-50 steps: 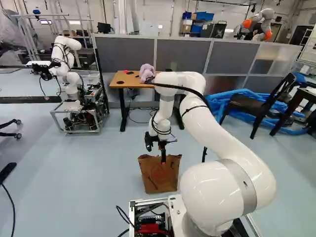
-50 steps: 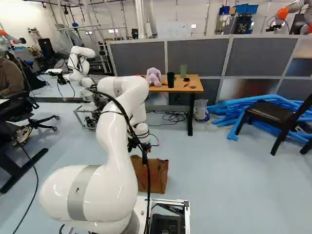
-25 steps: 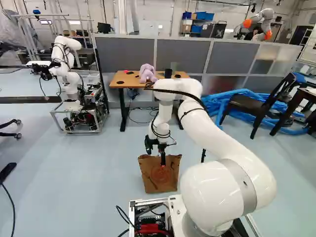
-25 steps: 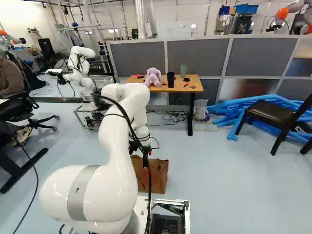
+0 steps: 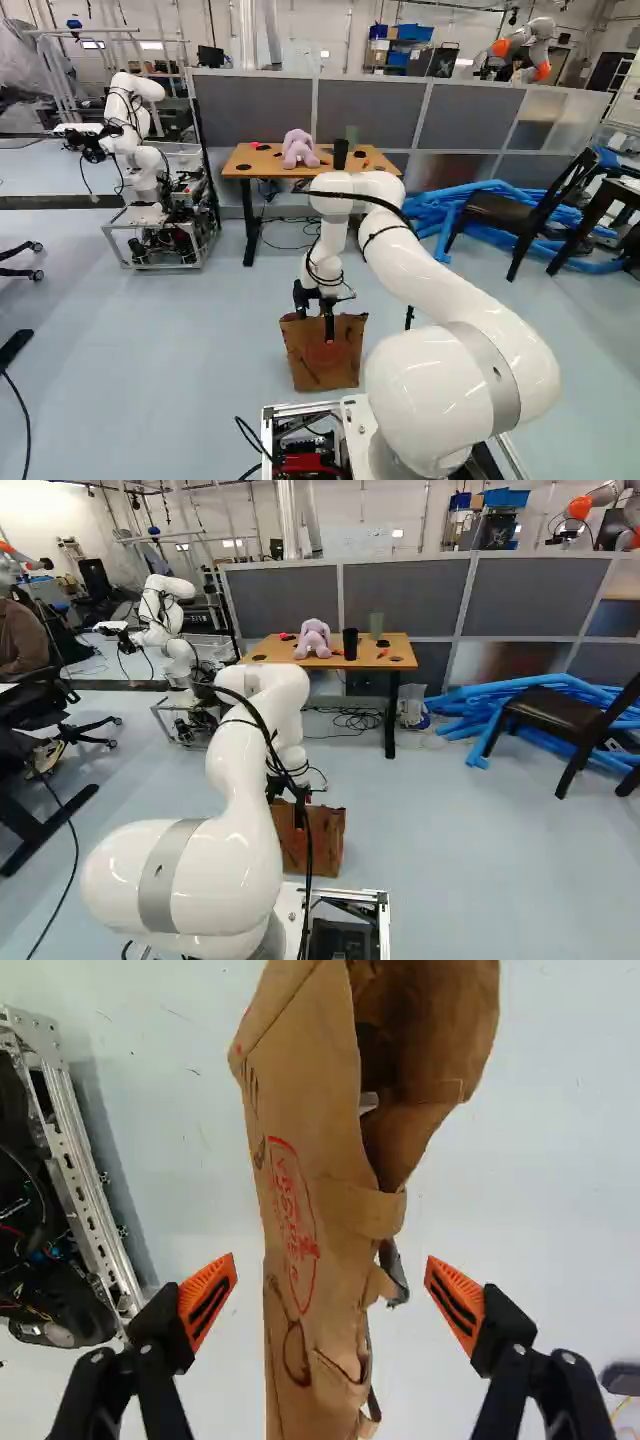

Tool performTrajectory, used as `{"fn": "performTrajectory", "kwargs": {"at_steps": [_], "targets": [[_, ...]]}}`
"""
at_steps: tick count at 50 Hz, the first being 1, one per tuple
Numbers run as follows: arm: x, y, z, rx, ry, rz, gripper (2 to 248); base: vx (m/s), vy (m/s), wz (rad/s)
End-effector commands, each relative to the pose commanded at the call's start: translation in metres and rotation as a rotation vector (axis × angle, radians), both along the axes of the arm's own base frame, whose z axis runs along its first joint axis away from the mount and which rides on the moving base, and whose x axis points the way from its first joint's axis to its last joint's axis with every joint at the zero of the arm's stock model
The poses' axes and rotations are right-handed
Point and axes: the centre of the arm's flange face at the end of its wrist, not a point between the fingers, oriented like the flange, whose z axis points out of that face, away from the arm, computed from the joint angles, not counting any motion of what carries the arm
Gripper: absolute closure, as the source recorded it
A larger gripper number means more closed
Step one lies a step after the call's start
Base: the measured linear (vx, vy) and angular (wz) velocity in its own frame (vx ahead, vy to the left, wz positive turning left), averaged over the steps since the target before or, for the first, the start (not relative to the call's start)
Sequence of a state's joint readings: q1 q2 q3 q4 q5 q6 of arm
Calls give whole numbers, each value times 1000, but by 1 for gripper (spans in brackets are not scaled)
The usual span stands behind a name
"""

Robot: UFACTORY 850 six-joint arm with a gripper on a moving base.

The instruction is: Pick up the bag on the ground and place it on the table

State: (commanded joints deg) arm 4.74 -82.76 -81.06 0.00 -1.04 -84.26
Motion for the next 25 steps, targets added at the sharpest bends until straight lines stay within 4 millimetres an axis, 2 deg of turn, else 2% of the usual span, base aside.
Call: {"fn": "performTrajectory", "kwargs": {"at_steps": [25], "targets": [[0, 0, -36, 0, 5, 0, 3, 0, 0, 0]]}}
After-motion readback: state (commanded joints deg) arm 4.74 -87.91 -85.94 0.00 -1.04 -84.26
